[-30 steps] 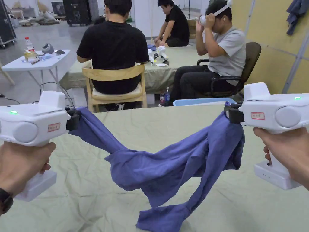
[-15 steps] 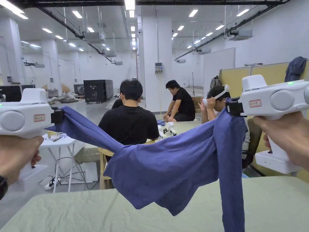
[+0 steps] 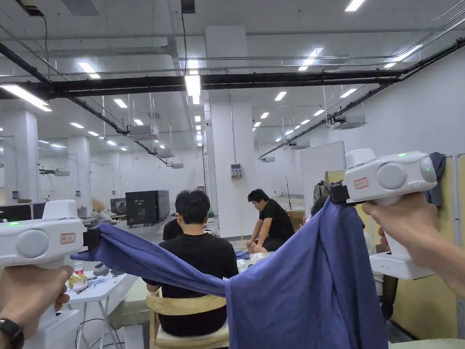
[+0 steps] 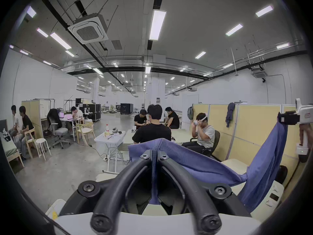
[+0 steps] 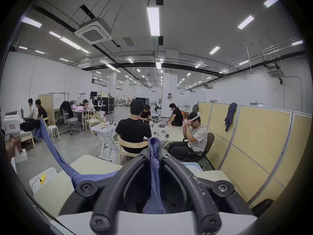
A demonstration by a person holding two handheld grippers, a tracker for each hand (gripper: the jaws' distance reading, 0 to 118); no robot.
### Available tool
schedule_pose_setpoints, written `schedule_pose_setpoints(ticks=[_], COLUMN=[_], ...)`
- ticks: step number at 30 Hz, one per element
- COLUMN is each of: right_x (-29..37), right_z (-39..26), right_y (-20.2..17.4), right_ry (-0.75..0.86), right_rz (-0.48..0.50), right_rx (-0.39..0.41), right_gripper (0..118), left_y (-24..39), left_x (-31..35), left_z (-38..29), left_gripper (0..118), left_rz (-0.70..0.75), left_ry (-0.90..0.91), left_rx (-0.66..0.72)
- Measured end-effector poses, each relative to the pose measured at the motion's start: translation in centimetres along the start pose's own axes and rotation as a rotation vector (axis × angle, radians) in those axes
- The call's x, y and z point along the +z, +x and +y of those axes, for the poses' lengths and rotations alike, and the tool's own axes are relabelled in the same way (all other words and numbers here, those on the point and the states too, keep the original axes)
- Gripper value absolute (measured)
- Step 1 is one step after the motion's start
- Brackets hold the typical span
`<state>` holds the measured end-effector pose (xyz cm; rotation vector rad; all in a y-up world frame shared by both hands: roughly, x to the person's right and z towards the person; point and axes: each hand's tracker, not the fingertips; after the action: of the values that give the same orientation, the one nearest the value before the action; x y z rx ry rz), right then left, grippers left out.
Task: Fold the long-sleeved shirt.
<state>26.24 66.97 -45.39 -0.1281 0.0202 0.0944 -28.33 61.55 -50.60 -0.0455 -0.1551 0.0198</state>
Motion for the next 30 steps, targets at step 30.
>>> schedule_pose_setpoints(ticks=[30], right_x=[-22.1], right_z=[-8.3], right_y=[-0.1], right_ry=[-0.121], right_rz=[-0.003], right_rx=[0.033], right_gripper=[11], left_y=[-1.2], left_x=[-18.5], left_z=[-8.0], left_gripper=[3], left_rz=[0.026], left_ry=[-0.092], left_rx=[-0.039])
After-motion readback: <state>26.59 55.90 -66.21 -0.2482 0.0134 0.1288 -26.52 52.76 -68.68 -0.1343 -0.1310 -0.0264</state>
